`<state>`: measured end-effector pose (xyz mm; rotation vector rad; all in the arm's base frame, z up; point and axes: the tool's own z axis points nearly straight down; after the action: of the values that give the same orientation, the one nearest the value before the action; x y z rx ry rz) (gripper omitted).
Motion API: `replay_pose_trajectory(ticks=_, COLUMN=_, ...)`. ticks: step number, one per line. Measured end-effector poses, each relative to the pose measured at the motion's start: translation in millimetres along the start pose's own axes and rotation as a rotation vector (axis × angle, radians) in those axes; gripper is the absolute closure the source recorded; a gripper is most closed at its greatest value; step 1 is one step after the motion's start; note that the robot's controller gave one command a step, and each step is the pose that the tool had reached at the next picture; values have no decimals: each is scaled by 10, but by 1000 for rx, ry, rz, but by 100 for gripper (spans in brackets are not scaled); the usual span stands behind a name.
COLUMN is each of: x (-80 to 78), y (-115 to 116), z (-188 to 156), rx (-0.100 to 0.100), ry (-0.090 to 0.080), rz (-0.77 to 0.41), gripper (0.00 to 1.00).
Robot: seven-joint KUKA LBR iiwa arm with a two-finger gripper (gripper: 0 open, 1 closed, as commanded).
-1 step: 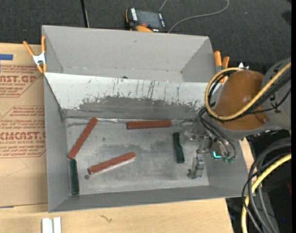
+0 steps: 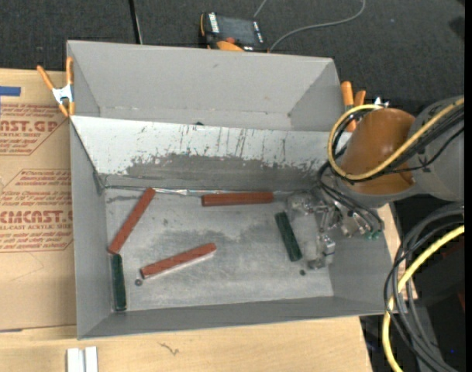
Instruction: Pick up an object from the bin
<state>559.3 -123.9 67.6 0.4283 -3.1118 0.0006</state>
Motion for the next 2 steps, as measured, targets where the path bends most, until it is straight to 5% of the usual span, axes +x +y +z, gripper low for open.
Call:
replay_pose_trajectory(ticks=1, x=-77, y=398, z=-25, rx=-2, ry=-2, rz=-421, gripper=0)
replay_pose_trajectory(ticks=2, x=-73, y=390, z=-24, rx=-2, ry=-2, rz=-418, gripper=100)
